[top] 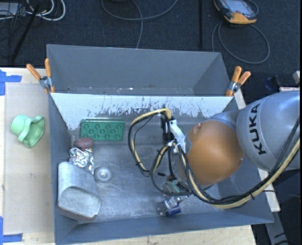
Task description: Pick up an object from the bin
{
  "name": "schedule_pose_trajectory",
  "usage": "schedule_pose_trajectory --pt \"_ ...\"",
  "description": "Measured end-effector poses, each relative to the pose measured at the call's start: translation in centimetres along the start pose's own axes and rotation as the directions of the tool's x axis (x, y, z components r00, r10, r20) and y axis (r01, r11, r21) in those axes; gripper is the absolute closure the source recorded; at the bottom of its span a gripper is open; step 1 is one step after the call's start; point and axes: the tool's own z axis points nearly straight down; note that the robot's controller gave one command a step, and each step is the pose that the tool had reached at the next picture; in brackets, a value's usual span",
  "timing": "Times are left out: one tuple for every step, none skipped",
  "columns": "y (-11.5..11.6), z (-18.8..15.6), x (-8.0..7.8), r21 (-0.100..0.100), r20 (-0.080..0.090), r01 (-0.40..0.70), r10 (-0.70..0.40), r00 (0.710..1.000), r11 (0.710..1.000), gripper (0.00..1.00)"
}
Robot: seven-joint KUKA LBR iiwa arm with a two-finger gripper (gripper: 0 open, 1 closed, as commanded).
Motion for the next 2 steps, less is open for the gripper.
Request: schedule_pose_trajectory --pt "-0.02 -1.51 -0.12 -0.007 0.004 -0.005 0.005 1.000 1.000 1.00" --pt "0.05 -1.44 -0.20 -0.010 0.005 -0.012 0.012 1.000 1.000 1.00"
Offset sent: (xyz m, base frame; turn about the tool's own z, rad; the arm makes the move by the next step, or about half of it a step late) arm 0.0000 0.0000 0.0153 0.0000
